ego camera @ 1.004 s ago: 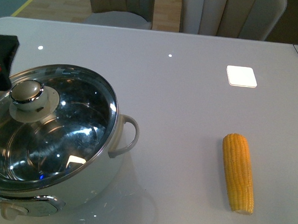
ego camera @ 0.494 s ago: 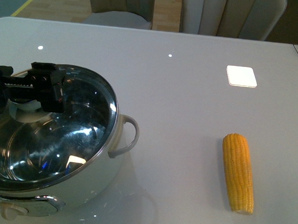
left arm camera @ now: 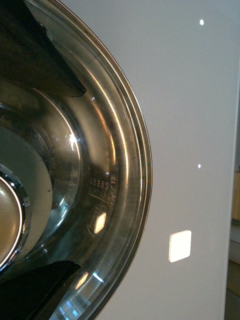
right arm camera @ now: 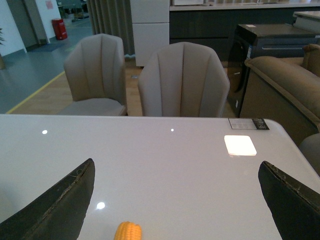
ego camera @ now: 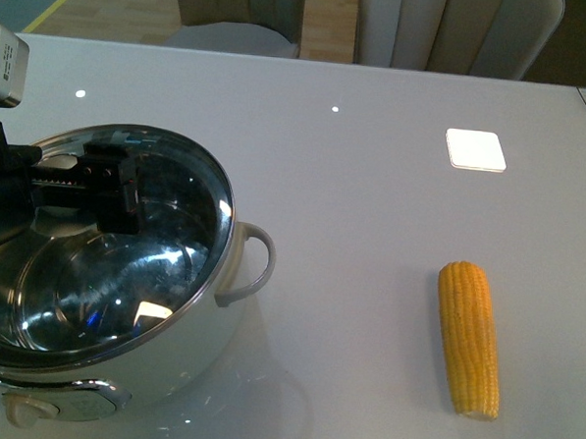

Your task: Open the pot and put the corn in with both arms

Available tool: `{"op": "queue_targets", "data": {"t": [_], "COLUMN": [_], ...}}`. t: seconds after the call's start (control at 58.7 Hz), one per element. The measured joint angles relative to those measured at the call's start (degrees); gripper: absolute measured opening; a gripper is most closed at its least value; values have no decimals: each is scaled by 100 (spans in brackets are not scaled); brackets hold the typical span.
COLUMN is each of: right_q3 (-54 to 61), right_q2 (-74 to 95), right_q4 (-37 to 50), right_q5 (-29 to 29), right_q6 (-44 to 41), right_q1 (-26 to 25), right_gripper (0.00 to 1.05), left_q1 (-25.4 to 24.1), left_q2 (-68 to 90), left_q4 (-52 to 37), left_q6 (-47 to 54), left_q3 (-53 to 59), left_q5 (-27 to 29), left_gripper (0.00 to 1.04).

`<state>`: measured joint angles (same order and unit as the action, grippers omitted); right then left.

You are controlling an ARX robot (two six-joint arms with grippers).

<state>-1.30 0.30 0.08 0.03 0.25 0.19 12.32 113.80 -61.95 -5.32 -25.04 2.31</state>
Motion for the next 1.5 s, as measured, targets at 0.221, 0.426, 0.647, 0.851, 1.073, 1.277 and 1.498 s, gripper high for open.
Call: {"op": "queue_targets", "data": {"t": [0.221, 0.426, 0.647, 0.851, 1.073, 1.277, 1.498], "right_q3": [0, 0, 0, 0, 0, 0, 0], "right_q2": [0, 0, 0, 0, 0, 0, 0], "right_q4": [0, 0, 0, 0, 0, 0, 0], "right_q5": [0, 2, 0, 0, 0, 0, 0], "right_q6": [0, 0, 0, 0, 0, 0, 0], "right_q1": [0, 0, 0, 0, 0, 0, 0], "right_gripper": [96, 96, 96, 96, 96, 96, 96], "left_q1": [35, 103, 125, 103, -37, -415, -1128], "left_q2": [24, 24, 28, -57, -610, -1633, -2031], "left_q4": [11, -72, -173, -155, 229, 745, 916], "left_q6": [7, 125, 229, 249, 269, 382, 457], "left_q3": [-44, -48, -42, -9, 48, -109, -402], "left_q5": [24, 72, 122, 140, 219, 151, -175], "left_gripper": [76, 44, 41, 41, 40, 40, 40]}}
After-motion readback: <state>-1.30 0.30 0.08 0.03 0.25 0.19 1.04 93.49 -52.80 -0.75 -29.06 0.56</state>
